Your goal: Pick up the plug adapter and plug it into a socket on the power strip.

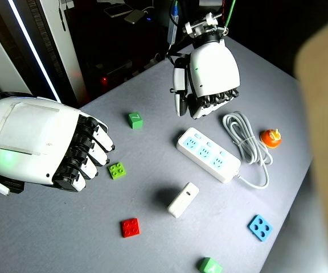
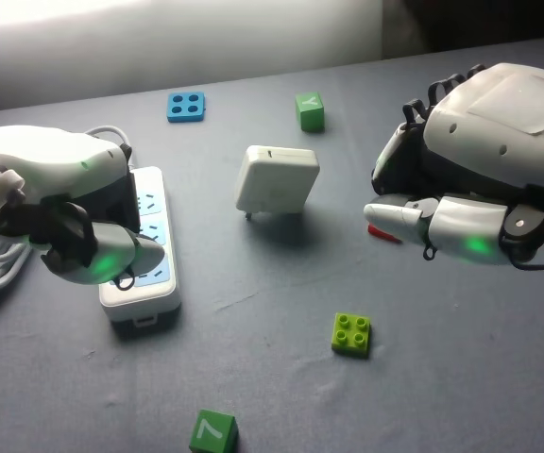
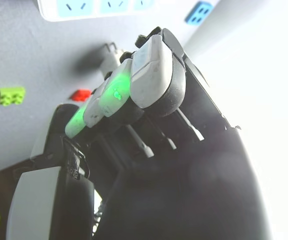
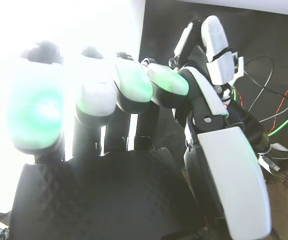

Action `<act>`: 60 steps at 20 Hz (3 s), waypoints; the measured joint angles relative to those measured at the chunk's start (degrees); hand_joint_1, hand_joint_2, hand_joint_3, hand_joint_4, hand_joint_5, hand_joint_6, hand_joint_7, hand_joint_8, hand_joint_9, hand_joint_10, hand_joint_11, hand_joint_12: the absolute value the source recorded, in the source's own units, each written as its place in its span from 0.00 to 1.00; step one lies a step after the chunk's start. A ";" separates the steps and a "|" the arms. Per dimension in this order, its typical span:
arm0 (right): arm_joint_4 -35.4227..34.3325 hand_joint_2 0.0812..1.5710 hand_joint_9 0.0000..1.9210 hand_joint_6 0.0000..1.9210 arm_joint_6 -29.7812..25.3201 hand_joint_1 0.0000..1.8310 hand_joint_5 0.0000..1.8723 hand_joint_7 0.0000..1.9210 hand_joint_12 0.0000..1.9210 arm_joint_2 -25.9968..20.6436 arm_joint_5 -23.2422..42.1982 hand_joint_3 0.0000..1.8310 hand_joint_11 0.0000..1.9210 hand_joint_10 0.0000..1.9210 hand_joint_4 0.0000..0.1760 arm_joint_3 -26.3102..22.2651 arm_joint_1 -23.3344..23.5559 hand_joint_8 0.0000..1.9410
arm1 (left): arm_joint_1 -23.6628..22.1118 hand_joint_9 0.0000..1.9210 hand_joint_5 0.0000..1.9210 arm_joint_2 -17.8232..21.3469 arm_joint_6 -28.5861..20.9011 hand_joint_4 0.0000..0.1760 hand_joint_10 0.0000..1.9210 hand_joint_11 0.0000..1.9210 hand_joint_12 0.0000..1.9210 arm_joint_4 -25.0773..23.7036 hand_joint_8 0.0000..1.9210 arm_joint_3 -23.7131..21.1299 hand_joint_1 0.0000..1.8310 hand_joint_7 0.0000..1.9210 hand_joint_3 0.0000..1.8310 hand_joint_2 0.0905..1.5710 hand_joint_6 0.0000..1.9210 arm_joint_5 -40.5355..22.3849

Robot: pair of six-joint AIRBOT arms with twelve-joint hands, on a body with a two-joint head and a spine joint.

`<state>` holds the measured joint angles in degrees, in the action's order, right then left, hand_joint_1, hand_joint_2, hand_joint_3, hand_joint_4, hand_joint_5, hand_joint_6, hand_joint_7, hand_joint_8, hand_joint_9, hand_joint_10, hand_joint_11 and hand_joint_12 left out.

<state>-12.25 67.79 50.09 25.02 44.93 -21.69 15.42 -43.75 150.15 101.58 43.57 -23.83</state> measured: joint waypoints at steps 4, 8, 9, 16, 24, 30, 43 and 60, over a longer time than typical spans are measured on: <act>0.20 0.63 0.07 0.00 0.11 0.02 0.06 0.07 0.23 0.00 -0.42 0.00 0.00 0.00 0.00 -0.02 -0.02 0.00 | 0.13 0.02 0.04 0.07 0.00 0.00 0.00 0.01 0.03 1.09 0.00 -0.04 0.00 0.04 0.00 0.71 0.00 -0.07; 0.20 0.63 0.08 0.00 0.09 0.04 0.07 0.07 0.24 0.00 -0.85 0.00 0.00 0.00 0.00 0.00 0.07 0.00 | 1.62 0.02 0.07 0.22 1.29 0.00 0.01 0.01 0.02 5.53 0.01 -0.81 0.00 0.05 0.00 0.71 0.01 -2.19; 0.22 0.64 0.06 0.00 -0.24 0.03 0.05 0.06 0.20 0.37 -2.21 0.00 0.00 0.00 0.00 0.52 0.81 0.00 | 2.45 0.03 0.07 0.46 1.42 0.00 0.01 0.01 0.02 6.69 0.01 -1.25 0.00 0.05 0.00 0.71 0.01 -2.27; -8.11 0.65 0.09 0.00 -3.56 0.17 0.07 0.10 0.32 8.37 -11.85 0.00 0.00 0.01 0.00 9.53 8.46 0.00 | 3.45 0.05 0.06 0.79 2.99 0.00 0.00 0.00 0.09 13.46 0.00 -3.43 0.00 0.06 0.00 0.72 0.00 -4.61; -11.13 0.68 0.09 0.00 -3.78 0.44 0.08 0.08 0.34 19.43 -21.14 0.00 0.00 0.00 0.00 21.57 13.00 0.00 | 5.46 0.03 0.05 -0.63 -5.22 0.00 0.00 0.01 0.03 13.97 0.00 -4.07 0.00 0.05 0.00 0.72 0.00 -9.75; -20.61 0.72 0.08 0.00 -3.87 0.47 0.05 0.07 0.33 24.22 -25.07 0.00 0.00 0.00 0.00 28.28 14.78 0.00 | 8.07 0.04 0.07 -3.30 -10.19 0.00 0.00 0.00 0.06 11.82 0.00 -3.67 0.00 0.06 0.00 0.73 0.00 -8.83; -23.58 0.74 0.10 0.00 -3.91 0.47 0.06 0.09 0.37 28.39 -31.19 0.01 0.00 0.00 0.00 36.11 11.32 0.00 | 11.10 0.02 0.04 -5.95 -11.63 0.00 0.00 0.00 0.00 8.17 0.00 -1.07 0.00 0.03 0.00 0.74 0.00 -7.50; -23.71 0.76 0.11 0.00 -3.15 0.49 0.08 0.10 0.35 35.63 -29.22 0.00 0.00 0.00 0.00 44.41 8.90 0.00 | 12.02 0.04 0.04 -4.90 -11.61 0.00 0.00 0.01 0.01 8.35 0.00 -2.32 0.00 0.05 0.00 0.74 0.00 -6.84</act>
<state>-35.97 64.64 85.71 -4.21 89.34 -12.80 27.44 -48.64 138.54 109.93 41.25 -30.68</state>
